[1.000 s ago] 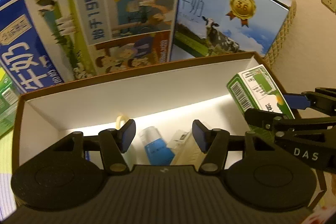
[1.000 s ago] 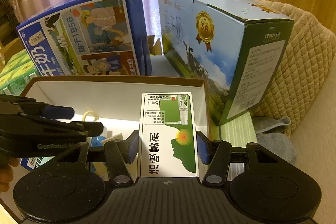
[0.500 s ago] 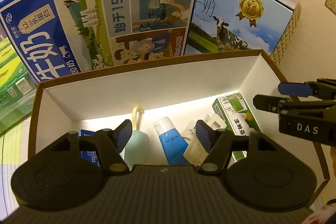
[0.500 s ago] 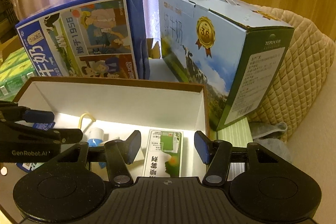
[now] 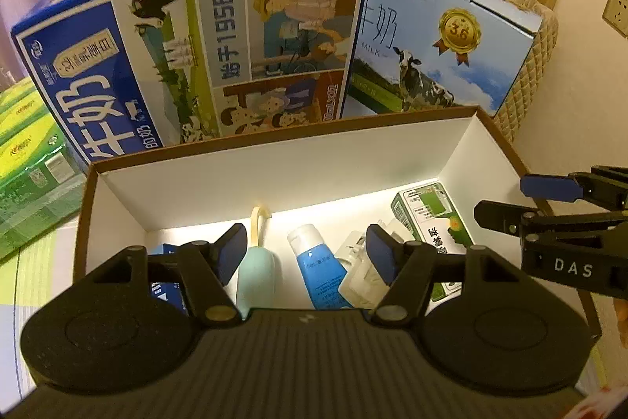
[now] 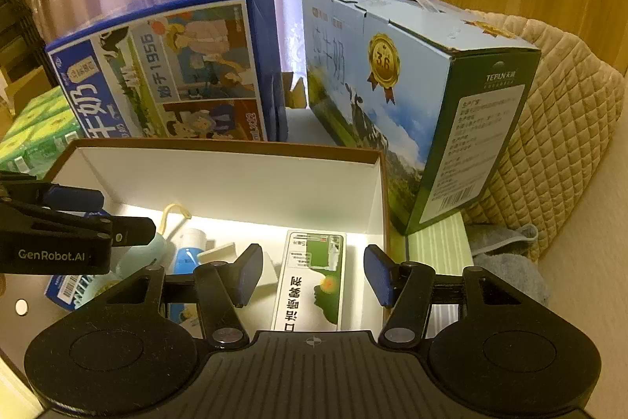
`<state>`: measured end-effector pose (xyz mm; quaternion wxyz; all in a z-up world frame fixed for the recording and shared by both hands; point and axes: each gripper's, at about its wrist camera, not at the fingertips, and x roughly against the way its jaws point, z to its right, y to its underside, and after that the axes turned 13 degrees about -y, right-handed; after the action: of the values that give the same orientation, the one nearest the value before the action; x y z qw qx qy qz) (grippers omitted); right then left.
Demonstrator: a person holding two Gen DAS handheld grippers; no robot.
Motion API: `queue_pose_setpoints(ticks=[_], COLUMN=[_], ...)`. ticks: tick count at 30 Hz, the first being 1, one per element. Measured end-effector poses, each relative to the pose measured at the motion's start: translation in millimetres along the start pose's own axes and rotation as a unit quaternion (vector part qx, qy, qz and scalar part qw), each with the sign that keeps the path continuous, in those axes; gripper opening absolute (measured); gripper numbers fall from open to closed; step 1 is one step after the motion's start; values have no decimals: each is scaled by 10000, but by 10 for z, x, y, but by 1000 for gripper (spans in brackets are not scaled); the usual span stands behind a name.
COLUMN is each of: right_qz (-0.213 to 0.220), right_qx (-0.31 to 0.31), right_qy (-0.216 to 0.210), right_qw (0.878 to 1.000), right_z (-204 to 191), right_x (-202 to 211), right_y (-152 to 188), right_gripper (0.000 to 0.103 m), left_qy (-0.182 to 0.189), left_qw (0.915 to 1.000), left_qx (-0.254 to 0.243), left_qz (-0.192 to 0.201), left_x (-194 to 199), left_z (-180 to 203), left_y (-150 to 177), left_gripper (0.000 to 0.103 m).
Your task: Organize rigid objects
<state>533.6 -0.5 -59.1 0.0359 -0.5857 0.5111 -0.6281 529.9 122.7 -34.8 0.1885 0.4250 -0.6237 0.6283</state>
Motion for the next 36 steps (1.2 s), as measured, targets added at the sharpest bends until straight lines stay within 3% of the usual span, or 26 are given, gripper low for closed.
queue_pose_setpoints(ticks=[16, 27, 36], right_qz=[275, 569, 676], right_qx=[-73, -189, -14], right_qy=[-317, -640, -840], right_qw=[9991, 9961, 9942], right_z=[-193, -382, -578], right_x=[543, 1141, 1622], right_y=[226, 608, 928], right_gripper=[58, 69, 70], left_qy=[-179, -584, -723], left_qw=[9990, 9936, 9902], left_qx=[202, 458, 783], left_qz=[344, 848, 903], left_x=[697, 1578, 2193], left_z=[-86, -124, -41], left_y=[201, 659, 1104], left_gripper=[65, 79, 80])
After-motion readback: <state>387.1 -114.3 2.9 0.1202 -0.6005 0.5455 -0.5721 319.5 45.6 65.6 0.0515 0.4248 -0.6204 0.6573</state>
